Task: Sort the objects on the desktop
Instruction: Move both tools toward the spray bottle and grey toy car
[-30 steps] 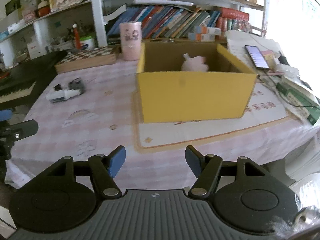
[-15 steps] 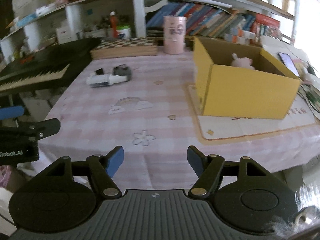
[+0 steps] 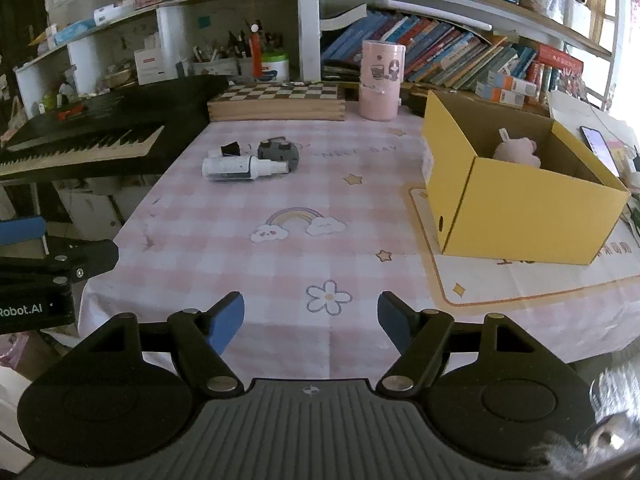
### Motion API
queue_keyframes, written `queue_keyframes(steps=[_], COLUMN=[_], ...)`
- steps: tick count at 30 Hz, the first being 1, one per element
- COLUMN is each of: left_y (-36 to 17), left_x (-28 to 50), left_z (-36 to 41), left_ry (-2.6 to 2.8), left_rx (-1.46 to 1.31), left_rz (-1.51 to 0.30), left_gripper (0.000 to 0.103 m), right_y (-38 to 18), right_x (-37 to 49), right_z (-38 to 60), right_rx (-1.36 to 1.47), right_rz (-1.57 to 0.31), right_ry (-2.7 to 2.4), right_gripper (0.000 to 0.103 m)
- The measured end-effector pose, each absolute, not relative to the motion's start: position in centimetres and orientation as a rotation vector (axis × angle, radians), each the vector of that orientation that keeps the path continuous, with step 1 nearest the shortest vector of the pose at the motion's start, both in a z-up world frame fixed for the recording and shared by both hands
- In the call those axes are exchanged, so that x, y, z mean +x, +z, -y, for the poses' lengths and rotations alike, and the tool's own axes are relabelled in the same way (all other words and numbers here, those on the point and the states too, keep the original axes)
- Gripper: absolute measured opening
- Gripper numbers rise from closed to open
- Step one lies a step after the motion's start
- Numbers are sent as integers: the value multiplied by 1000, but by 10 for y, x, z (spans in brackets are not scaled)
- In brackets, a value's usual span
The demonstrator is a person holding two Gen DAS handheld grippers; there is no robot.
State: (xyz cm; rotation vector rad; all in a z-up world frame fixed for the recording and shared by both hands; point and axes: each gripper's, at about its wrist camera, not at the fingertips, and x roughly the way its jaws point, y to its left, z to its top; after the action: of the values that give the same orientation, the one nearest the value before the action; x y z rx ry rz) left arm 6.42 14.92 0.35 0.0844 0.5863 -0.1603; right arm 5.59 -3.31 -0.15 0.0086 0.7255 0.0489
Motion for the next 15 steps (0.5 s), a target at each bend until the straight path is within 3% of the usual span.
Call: queue_keyframes(steps=[15], left_y=[-5], left_x=[86], left_z=[-151], left_ry=[-141], left_rx=[62], left_rz=[-615], left_gripper=[96], right_y=[-6], right_x=[81], right_z=[31], right_rx=[1], right_rz=[-746], right_ry=[67], right_gripper=[74])
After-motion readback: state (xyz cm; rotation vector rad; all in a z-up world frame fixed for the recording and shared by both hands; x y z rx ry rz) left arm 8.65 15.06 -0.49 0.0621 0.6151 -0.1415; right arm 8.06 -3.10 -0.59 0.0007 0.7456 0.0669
